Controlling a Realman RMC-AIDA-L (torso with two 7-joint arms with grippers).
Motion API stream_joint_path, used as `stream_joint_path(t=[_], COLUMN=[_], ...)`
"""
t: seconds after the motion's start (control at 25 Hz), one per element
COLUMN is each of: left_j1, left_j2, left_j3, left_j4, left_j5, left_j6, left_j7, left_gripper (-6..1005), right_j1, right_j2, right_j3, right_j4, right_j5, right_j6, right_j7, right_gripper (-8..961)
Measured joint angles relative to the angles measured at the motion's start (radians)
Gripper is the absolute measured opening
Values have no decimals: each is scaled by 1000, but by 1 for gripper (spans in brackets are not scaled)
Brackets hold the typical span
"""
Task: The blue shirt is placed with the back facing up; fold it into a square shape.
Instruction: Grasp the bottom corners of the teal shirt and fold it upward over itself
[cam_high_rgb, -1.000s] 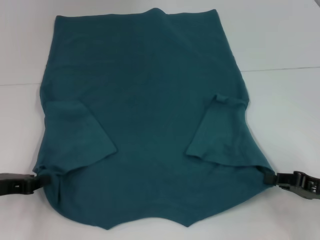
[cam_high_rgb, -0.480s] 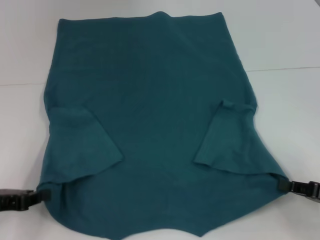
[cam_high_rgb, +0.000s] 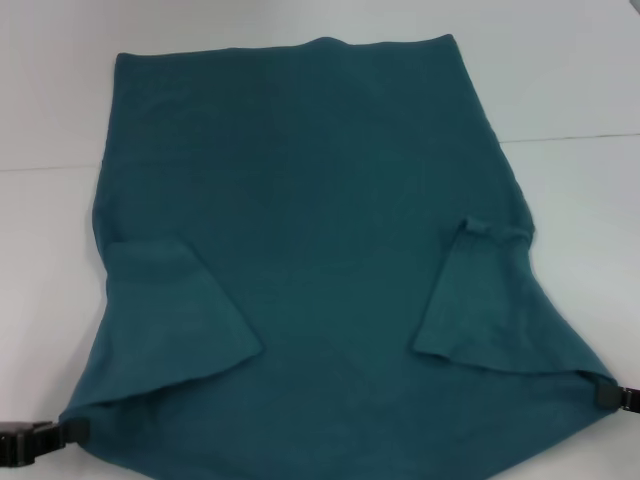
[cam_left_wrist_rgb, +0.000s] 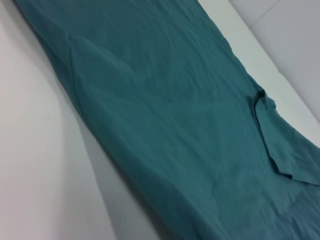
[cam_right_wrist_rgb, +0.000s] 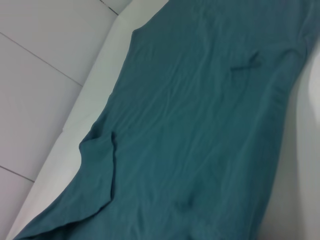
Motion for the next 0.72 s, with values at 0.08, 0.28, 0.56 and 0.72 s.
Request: stream_joint_path(t=[0.08, 0.28, 0.56, 0.72], left_j1=[10, 32, 59, 73], left_j2=[-1, -4, -3, -5], left_j3=[-1, -14, -62, -67], left_j4=[0, 0, 0, 0], left_j5=[-3, 0, 0, 0], left_j6=[14, 40, 95, 107], left_j7=[0, 1, 21, 31], left_gripper=[29, 28, 29, 28], right_j1=[-9, -27, -64, -86], right_j2=[-4, -7, -10, -12], right_j3=[-1, 1, 7, 7], right_j4=[0, 0, 0, 0], right_j5=[-2, -3, -3, -2], right_j6=[-2, -4, -29, -57], right_j7=[-2, -5, -38, -55], right_gripper=[63, 64, 64, 64])
